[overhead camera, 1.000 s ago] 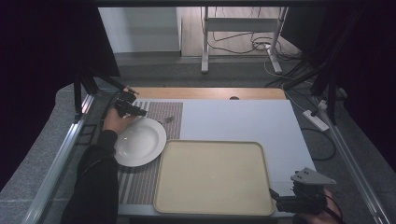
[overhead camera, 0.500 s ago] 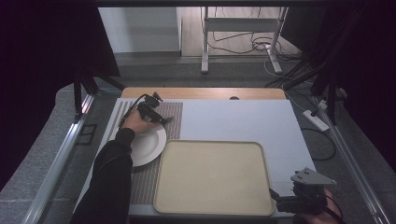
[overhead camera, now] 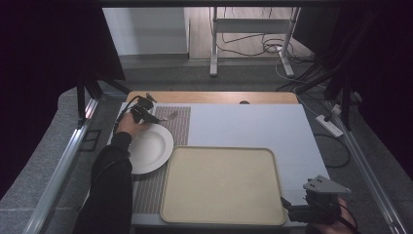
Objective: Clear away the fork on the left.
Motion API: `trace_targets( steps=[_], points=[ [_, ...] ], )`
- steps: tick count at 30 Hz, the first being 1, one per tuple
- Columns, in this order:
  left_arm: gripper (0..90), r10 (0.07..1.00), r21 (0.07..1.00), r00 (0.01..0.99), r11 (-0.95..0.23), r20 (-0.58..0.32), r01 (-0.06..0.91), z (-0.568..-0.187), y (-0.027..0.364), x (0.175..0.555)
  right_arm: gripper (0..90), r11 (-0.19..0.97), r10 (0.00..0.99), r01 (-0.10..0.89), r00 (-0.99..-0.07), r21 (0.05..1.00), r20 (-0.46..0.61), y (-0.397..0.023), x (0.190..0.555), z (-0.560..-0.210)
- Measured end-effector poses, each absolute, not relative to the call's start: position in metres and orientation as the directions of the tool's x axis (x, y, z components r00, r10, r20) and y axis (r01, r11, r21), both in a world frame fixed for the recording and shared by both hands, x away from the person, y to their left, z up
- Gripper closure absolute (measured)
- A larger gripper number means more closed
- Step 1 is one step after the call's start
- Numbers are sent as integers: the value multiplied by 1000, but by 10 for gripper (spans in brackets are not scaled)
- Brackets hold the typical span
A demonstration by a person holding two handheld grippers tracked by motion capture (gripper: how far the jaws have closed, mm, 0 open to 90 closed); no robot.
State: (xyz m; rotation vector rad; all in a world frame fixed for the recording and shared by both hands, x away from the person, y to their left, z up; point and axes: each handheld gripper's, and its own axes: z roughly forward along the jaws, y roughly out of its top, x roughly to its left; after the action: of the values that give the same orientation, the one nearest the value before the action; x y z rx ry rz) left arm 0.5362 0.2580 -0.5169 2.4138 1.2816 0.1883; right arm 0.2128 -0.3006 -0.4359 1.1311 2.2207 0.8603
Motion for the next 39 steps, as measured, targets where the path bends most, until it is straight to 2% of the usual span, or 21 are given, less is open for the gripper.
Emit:
trace_targets(
  steps=[6, 18, 26, 39],
  points=[
    [847, 797, 410, 602, -533, -51, 740, -517, 263, 531, 0, 443, 843, 519, -518, 731, -143, -302, 212, -436],
    [848, 842, 424, 535, -508, 63, 750, -498, 291, 520, 0, 435, 848, 521, -512, 735, -139, -302, 212, -435],
    [847, 842, 455, 540, -483, 4, 748, -476, 308, 502, 0, 441, 846, 518, -513, 733, -146, -302, 212, -435],
    [847, 801, 468, 597, -517, -29, 717, -464, 290, 464, 0, 451, 842, 520, -517, 725, -153, -301, 212, -436]
  ],
)
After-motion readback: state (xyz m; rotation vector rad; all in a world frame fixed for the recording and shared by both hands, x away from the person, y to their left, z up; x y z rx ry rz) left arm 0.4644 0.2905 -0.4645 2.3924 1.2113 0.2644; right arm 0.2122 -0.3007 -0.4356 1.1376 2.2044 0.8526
